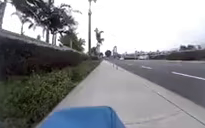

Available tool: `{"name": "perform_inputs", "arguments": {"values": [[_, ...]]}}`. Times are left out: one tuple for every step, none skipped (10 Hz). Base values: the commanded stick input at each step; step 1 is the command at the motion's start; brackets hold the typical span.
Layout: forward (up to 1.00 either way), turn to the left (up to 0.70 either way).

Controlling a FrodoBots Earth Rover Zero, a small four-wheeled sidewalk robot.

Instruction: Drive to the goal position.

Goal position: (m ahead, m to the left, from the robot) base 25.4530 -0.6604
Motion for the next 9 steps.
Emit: {"name": "perform_inputs", "arguments": {"values": [[1.0,0.0],[1.0,0.0],[1.0,0.0],[1.0,0.0],[1.0,0.0],[1.0,0.0],[1.0,0.0],[1.0,0.0],[1.0,0.0]]}}
